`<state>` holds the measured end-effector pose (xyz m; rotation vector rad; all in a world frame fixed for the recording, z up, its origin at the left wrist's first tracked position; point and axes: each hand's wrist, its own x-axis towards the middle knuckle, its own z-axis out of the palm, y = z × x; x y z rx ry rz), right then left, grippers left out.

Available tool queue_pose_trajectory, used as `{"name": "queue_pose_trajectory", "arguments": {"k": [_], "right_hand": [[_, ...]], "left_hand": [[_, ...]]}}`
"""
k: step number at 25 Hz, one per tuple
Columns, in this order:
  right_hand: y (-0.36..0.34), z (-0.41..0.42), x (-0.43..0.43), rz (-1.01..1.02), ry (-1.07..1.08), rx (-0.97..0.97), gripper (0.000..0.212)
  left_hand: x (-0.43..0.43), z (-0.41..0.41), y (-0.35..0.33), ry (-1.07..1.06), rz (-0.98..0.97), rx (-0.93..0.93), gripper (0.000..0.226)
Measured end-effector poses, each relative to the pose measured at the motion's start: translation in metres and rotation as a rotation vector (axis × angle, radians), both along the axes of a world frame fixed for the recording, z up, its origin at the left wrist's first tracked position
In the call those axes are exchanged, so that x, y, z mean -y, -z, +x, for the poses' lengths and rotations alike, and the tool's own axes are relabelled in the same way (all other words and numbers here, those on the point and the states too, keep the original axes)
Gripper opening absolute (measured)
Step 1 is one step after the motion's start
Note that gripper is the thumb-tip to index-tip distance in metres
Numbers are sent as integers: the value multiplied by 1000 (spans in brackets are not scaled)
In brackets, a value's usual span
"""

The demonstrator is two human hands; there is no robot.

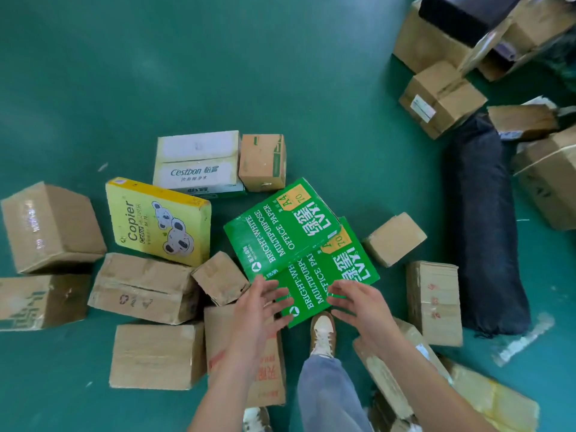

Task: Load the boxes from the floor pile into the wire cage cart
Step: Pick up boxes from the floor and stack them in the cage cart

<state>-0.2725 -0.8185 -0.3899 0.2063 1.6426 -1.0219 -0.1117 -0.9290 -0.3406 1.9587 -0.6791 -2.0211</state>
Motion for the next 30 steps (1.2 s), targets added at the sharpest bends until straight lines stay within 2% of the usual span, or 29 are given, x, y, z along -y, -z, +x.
{"name": "queue_pose_trajectory", "arguments": {"k": [3, 7, 14, 20, 25, 30], "right_hand": [[88, -39, 29, 45, -27, 23, 18], [211, -76, 45, 153, 25, 92, 25], [366, -102, 31, 301, -62, 102, 43], [430, -90, 83, 285, -55, 75, 55], [463, -64, 134, 250, 26, 146, 86], [482, -58, 137, 252, 122, 140, 79]], "left_hand": [[22, -27, 93, -29, 101, 39, 42], [36, -44, 218, 85, 162, 134, 42], [23, -37, 374, 166, 295, 267, 45], [18, -26, 432, 101, 351, 276, 47], [28, -20, 453, -28, 361, 227, 49], [39, -13, 461, -89, 379, 207, 54]]}}
